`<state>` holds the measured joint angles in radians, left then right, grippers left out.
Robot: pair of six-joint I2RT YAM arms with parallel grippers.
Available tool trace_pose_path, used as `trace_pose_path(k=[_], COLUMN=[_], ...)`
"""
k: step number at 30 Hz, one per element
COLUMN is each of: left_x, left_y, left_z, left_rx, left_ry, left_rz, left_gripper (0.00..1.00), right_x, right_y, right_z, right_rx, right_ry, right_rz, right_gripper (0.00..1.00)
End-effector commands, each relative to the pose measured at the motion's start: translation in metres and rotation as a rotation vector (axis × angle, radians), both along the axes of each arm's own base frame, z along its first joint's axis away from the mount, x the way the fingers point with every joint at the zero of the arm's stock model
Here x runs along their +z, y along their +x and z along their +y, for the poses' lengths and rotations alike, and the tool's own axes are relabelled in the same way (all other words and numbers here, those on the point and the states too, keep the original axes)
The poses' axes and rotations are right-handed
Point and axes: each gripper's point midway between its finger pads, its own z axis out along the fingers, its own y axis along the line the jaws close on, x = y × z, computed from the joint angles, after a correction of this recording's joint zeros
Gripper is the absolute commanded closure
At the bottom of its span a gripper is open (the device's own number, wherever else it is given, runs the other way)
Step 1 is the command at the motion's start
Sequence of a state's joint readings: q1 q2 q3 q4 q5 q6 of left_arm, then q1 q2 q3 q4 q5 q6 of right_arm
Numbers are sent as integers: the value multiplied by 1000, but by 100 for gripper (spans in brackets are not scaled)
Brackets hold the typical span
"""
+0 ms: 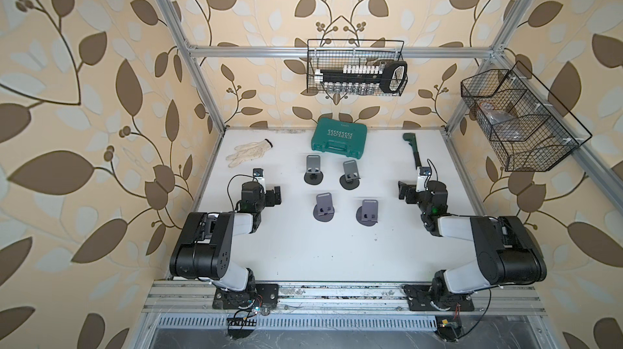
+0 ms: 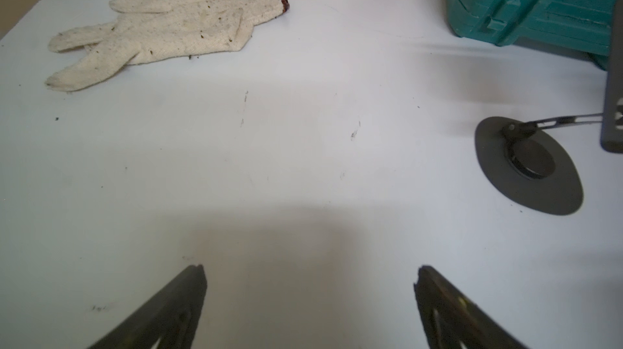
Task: Open the phone stand
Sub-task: Reset both arms
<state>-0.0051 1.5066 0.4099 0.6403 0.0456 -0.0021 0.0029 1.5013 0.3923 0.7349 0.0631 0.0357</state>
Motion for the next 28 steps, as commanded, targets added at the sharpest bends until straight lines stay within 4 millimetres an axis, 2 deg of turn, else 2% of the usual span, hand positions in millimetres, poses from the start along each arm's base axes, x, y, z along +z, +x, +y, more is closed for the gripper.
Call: trace_pose_path(k=[1, 28], left_x=[14, 16], left_y=[6, 5], left_z=[3, 3], left_rx=[2, 2], left_ry=[21, 19], left_rz=[-70, -75], left_gripper=[1, 1], right_x=[9, 9], right_y=[3, 4], right_z=[3, 4], right_rx=[22, 25], right_ry=[-23, -23], right_rz=[-45, -46], right_gripper=[2, 2])
